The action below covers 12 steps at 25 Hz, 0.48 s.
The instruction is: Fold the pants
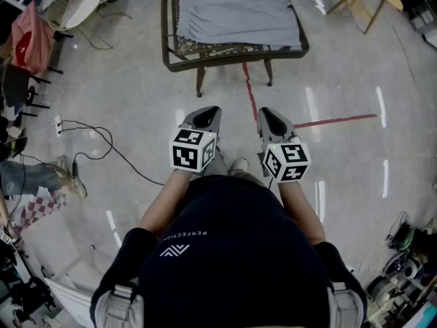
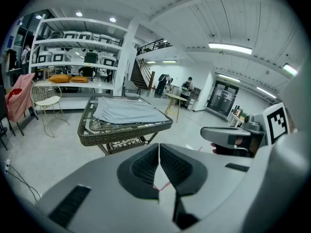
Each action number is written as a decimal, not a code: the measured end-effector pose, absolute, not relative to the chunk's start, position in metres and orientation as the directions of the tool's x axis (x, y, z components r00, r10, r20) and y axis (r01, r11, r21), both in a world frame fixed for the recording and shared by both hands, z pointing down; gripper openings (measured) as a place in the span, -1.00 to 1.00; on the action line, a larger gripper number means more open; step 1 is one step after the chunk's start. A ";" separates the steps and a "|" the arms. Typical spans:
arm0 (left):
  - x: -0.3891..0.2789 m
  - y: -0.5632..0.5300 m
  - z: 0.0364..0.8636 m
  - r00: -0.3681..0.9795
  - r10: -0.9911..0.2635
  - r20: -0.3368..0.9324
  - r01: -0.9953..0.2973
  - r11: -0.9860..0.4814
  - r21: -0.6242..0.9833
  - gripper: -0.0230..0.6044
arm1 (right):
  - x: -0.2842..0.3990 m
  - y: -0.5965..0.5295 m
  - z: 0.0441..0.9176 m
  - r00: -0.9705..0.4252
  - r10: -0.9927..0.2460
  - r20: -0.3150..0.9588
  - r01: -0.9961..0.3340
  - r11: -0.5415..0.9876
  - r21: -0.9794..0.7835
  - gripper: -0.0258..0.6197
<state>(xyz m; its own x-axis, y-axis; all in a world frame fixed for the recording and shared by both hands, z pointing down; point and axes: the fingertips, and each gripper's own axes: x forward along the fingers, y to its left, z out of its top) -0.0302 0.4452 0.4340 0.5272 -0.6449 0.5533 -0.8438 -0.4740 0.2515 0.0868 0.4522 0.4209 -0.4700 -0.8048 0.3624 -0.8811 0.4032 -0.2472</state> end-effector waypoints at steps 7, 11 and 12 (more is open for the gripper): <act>-0.031 0.449 0.433 0.525 -0.646 0.553 -0.845 -0.470 0.254 -0.88 | 0.089 0.456 0.419 -0.477 -0.806 0.351 -0.876 0.404 -0.265 -0.79; -0.031 0.452 0.434 0.527 -0.647 0.552 -0.846 -0.465 0.262 -0.88 | 0.089 0.458 0.415 -0.493 -0.806 0.328 -0.864 0.406 -0.298 -0.78; -0.031 0.453 0.434 0.527 -0.646 0.552 -0.845 -0.466 0.261 -0.88 | 0.090 0.458 0.415 -0.493 -0.805 0.329 -0.864 0.408 -0.296 -0.78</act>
